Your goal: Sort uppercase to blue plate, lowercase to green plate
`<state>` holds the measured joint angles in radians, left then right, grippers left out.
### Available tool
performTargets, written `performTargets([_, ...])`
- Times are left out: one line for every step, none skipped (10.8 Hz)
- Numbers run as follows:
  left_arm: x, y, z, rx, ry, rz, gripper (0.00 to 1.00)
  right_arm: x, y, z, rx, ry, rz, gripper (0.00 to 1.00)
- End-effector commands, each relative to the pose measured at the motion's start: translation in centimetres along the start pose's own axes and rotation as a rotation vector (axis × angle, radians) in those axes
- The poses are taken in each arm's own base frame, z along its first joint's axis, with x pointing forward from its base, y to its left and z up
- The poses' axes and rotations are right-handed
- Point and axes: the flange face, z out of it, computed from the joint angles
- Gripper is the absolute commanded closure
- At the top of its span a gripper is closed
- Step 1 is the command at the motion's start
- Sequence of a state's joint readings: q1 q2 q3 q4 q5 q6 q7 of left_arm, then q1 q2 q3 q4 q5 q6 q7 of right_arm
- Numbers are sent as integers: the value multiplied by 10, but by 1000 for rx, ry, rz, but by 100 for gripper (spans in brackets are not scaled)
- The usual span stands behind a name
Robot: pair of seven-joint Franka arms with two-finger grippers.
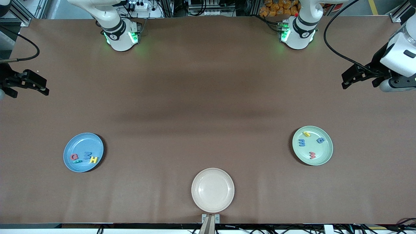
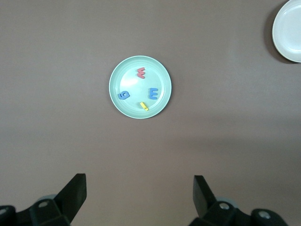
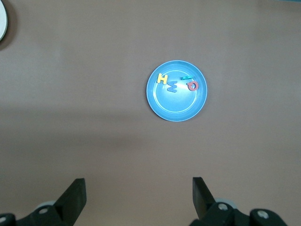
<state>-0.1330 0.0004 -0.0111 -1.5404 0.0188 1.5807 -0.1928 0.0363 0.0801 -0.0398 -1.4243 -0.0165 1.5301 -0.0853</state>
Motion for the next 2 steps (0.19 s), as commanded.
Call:
performTargets([-3,-2,-12,10,2,19,0,-4,3,-8,19,2,21,0])
performTargets([-3,-1,-13,14,4,22,0,-4,3,-8,19,2,21,0])
